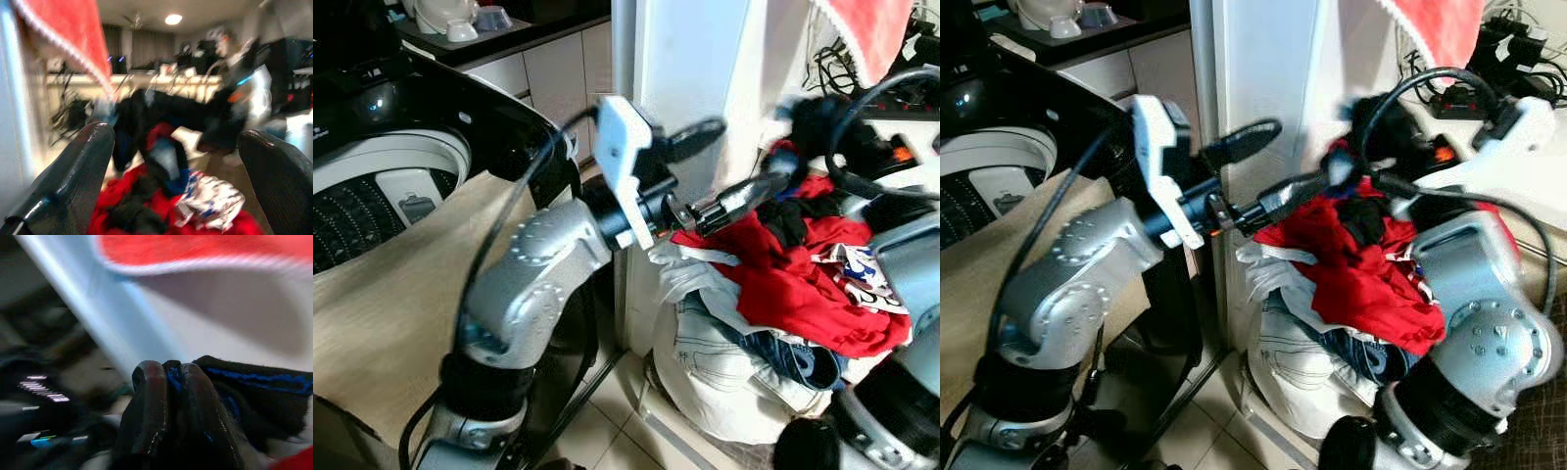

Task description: Clothes washing

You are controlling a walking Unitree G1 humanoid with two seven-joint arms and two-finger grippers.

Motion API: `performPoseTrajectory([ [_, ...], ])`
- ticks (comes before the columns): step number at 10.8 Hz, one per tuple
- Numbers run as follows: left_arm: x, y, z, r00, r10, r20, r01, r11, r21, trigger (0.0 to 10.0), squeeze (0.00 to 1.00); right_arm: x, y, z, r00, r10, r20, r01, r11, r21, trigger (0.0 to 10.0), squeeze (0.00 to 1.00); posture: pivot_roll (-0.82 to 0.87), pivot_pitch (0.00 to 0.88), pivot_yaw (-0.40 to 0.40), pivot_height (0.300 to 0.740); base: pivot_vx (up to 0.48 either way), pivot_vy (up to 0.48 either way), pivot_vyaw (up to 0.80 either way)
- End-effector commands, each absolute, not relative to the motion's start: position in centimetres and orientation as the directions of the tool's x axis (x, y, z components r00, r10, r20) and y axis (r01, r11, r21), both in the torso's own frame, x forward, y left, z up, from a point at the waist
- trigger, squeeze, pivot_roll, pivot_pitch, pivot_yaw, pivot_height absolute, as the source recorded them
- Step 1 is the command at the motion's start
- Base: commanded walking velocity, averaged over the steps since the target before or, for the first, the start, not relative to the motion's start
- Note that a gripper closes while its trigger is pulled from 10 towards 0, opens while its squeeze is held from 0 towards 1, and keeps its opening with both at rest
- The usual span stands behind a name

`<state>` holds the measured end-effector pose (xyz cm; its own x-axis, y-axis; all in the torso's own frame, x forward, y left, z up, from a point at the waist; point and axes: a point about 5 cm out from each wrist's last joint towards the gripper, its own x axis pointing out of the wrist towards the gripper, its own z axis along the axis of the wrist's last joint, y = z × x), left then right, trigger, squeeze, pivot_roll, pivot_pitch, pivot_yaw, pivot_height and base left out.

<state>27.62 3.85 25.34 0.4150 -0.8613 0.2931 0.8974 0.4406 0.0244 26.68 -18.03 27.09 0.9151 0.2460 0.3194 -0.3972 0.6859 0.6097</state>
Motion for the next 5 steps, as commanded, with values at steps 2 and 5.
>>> performPoseTrajectory([
  [2,27.9,3.4,25.8,0.435,-0.845,0.31,0.88,0.472,0.051,10.0,0.48,25.7,-16.9,27.7,0.857,0.325,0.4,-0.515,0.58,0.631,0.0,0.0,-0.17,0.0,0.016,0.74,0.0,0.0,0.0],
  [5,27.1,2.8,25.9,0.389,-0.859,0.333,0.91,0.415,0.01,10.0,0.0,25.4,-16.2,27.8,0.832,0.384,0.401,-0.554,0.536,0.637,0.0,0.0,-0.17,0.0,0.007,0.74,0.0,0.0,0.0],
])
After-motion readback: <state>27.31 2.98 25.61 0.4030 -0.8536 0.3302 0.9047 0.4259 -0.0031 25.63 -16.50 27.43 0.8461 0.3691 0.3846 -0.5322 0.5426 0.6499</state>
